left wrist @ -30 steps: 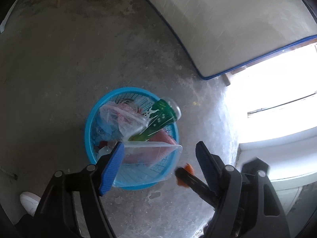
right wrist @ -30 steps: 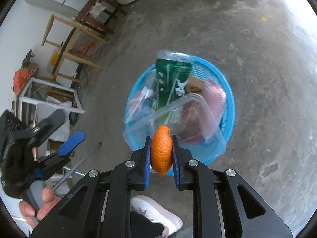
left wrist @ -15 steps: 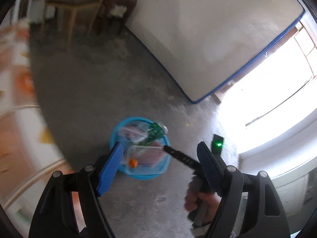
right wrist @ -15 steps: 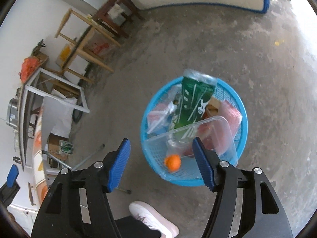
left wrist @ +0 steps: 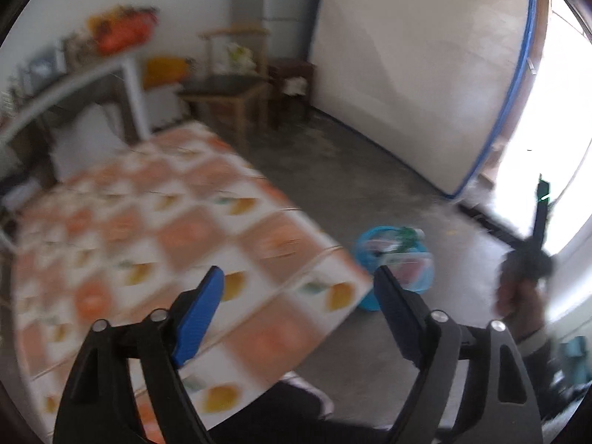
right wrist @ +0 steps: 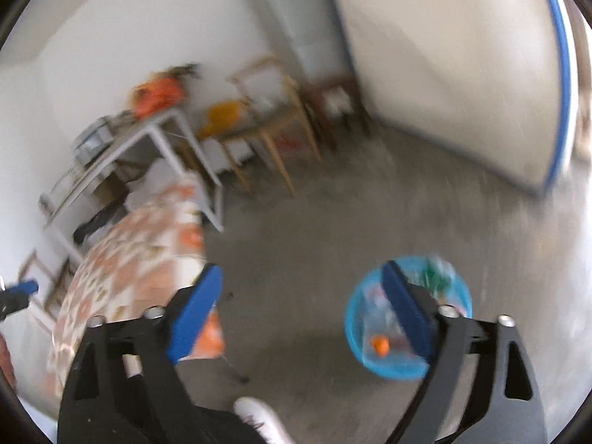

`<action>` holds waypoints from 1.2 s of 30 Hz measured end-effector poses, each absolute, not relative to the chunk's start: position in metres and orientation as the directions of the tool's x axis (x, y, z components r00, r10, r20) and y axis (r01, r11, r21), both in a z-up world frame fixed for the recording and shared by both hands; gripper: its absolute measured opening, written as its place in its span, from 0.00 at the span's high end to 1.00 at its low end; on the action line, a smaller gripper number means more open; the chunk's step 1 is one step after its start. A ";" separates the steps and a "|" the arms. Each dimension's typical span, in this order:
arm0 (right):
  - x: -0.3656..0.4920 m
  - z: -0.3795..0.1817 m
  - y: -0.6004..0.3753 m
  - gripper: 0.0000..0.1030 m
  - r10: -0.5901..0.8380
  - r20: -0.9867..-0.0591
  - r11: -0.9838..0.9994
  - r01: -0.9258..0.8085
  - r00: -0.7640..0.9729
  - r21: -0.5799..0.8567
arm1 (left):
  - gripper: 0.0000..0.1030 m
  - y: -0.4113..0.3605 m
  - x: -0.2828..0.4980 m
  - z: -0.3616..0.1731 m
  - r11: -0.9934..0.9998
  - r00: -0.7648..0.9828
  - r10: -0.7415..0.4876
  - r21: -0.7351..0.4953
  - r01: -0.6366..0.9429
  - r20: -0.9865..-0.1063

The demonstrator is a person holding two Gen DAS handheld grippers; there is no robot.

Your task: Collect trash

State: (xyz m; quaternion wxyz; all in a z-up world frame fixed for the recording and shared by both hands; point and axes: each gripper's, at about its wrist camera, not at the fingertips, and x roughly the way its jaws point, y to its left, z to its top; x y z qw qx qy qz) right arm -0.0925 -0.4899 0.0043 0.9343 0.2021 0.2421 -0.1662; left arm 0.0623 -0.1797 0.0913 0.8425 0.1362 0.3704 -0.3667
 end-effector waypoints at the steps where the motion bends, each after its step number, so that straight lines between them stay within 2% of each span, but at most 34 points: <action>1: -0.095 0.022 -0.471 0.07 -0.213 -0.482 0.891 0.371 0.850 0.260 | 0.14 -0.164 0.057 0.095 0.713 0.484 -0.509 -0.033 0.701 -0.712; 2: -0.099 0.036 -0.452 0.07 -0.206 -0.447 0.915 0.334 0.870 0.228 | 0.07 -0.146 0.052 0.100 0.739 0.519 -0.499 -0.029 0.673 -0.694; 3: -0.101 0.044 -0.440 0.07 -0.196 -0.428 0.928 0.308 0.883 0.211 | 0.05 -0.133 0.047 0.103 0.762 0.550 -0.493 -0.029 0.647 -0.675; 7: -0.100 0.063 -0.381 0.07 -0.159 -0.390 0.962 0.232 0.907 0.147 | 0.05 -0.087 0.024 0.106 0.852 0.671 -0.451 -0.061 0.519 -0.589; 11: -0.100 0.062 -0.339 0.07 -0.101 -0.368 0.969 0.176 0.924 0.176 | 0.05 -0.070 0.014 0.095 0.922 0.753 -0.361 -0.092 0.375 -0.551; 15: -0.092 0.060 -0.306 0.07 -0.093 -0.411 0.974 0.169 0.907 0.153 | 0.05 -0.056 0.015 0.078 0.936 0.736 -0.345 -0.157 0.315 -0.582; 19: -0.080 0.048 -0.281 0.07 -0.145 -0.493 0.975 0.210 0.858 0.078 | 0.05 -0.048 0.020 0.053 0.976 0.712 -0.217 -0.142 0.164 -0.668; 23: -0.075 0.038 -0.263 0.07 -0.202 -0.532 0.970 0.244 0.822 0.010 | 0.05 -0.046 0.018 0.031 0.982 0.674 -0.186 -0.118 0.146 -0.715; 26: -0.072 0.032 -0.260 0.07 -0.210 -0.559 0.967 0.253 0.802 0.000 | 0.05 -0.045 0.019 0.018 0.967 0.642 -0.249 -0.151 0.205 -0.725; 32: -0.067 0.021 -0.251 0.07 -0.218 -0.611 0.969 0.241 0.761 -0.046 | 0.05 -0.042 0.018 0.001 0.969 0.636 -0.248 -0.198 0.150 -0.731; 36: -0.062 0.017 -0.244 0.07 -0.229 -0.624 0.970 0.230 0.748 -0.080 | 0.05 -0.052 0.018 -0.002 0.979 0.650 -0.195 -0.111 0.169 -0.735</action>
